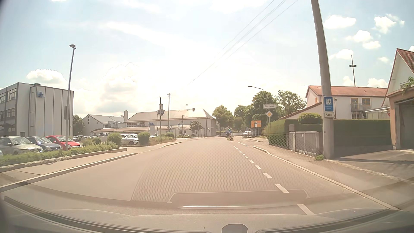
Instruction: Follow the waypoints while adhering to traffic rules and regulations
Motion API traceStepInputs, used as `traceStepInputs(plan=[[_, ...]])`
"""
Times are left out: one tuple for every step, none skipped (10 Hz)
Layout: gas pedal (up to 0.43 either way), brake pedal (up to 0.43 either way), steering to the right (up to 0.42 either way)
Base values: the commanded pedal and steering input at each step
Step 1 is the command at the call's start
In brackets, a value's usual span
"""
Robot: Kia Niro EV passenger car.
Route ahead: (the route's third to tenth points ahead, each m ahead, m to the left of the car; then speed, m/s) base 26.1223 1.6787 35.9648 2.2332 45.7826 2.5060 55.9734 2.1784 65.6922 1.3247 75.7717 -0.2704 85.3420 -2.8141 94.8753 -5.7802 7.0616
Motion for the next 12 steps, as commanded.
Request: traceStepInputs(plan=[[0.13,0.0,-0.005],[0.138,0.0,-0.004],[0.138,0.0,-0.004],[0.138,0.0,-0.004],[0.138,0.0,-0.004],[0.138,0.0,-0.003],[0.138,0.0,-0.003],[0.138,0.0,-0.002],[0.138,0.0,0.001],[0.138,0.0,0.003],[0.138,0.0,0.003],[0.138,0.0,0.002]])
